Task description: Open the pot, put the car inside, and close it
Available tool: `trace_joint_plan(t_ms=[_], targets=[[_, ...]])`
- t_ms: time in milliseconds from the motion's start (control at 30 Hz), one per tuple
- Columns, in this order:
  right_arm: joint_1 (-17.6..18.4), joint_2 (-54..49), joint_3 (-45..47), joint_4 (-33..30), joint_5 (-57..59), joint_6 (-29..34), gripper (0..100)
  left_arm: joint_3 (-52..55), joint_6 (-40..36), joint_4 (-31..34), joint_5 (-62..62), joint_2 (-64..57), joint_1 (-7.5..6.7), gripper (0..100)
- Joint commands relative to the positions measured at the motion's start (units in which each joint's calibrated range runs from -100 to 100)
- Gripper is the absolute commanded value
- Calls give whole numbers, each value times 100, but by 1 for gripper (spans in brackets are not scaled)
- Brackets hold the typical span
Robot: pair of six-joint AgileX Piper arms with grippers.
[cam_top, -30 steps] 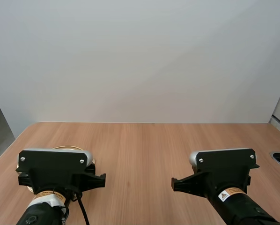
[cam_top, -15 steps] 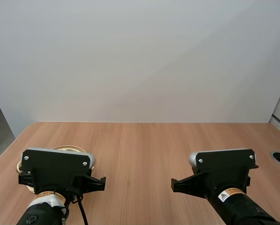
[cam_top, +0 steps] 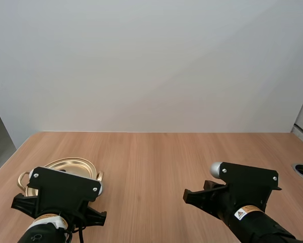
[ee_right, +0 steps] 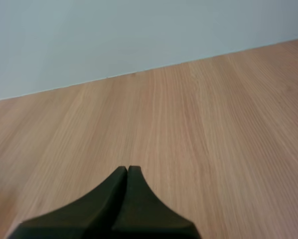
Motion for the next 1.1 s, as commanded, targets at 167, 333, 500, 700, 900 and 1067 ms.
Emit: trace_joint_plan(t_ms=[167, 333, 500, 700, 900, 1067], targets=[[0, 3, 0, -868, -661, -271, 0, -13, -594, -1, -1225, 0, -4, 0], [0, 3, 0, -938, -678, -271, 0, -13, -594, 72, -1040, 0, -4, 0], [0, 3, 0, -923, -718, -271, 0, -13, -583, 73, -1063, 0, -4, 0], [0, 3, 0, -923, -718, -271, 0, -13, -583, 73, -1063, 0, -4, 0], [0, 3, 0, -923, -718, -271, 0, -13, -583, 73, -1063, 0, -4, 0], [0, 3, 0, -923, -718, -271, 0, -13, -583, 73, -1063, 0, -4, 0]])
